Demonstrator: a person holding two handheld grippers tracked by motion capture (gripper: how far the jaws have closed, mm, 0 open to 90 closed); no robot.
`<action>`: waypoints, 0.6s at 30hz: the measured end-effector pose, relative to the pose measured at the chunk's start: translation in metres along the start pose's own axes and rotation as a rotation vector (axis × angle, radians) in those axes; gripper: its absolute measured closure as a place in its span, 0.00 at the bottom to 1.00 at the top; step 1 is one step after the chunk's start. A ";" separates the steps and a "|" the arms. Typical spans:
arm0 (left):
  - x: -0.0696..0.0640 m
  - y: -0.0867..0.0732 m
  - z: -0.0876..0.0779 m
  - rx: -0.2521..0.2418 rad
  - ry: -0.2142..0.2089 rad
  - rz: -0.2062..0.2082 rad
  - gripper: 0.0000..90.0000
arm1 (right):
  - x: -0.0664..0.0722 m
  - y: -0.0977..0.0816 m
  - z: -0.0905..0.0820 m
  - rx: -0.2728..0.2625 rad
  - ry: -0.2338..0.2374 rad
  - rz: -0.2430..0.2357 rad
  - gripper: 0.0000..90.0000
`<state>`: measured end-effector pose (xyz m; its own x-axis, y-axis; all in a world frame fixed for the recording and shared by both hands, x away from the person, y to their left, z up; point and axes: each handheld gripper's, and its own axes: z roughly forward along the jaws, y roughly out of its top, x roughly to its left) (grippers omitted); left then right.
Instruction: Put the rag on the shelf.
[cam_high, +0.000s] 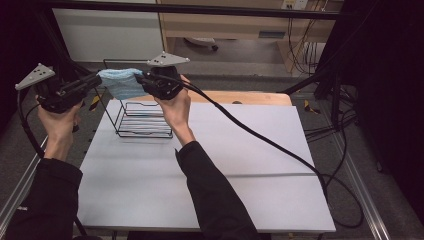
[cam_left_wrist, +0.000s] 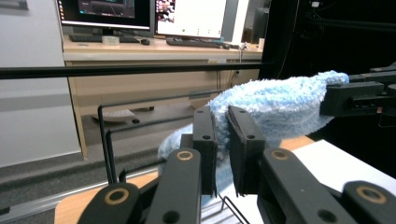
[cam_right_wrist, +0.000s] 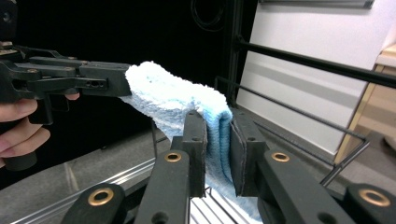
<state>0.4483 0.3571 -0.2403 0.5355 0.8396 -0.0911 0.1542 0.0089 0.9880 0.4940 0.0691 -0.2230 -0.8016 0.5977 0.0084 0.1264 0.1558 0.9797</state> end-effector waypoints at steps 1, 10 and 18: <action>0.000 -0.001 0.000 0.003 -0.001 0.000 0.90 | -0.001 -0.001 -0.001 0.004 0.007 0.005 0.87; 0.002 0.011 -0.008 0.006 0.019 -0.065 0.83 | -0.003 -0.006 -0.002 0.021 0.033 0.010 0.88; -0.001 0.034 -0.002 0.036 0.070 -0.092 0.90 | -0.002 -0.010 -0.002 0.039 0.043 -0.014 0.88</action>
<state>0.4513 0.3574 -0.2061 0.4588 0.8719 -0.1712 0.2307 0.0692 0.9706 0.4933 0.0653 -0.2325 -0.8280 0.5608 0.0046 0.1374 0.1950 0.9711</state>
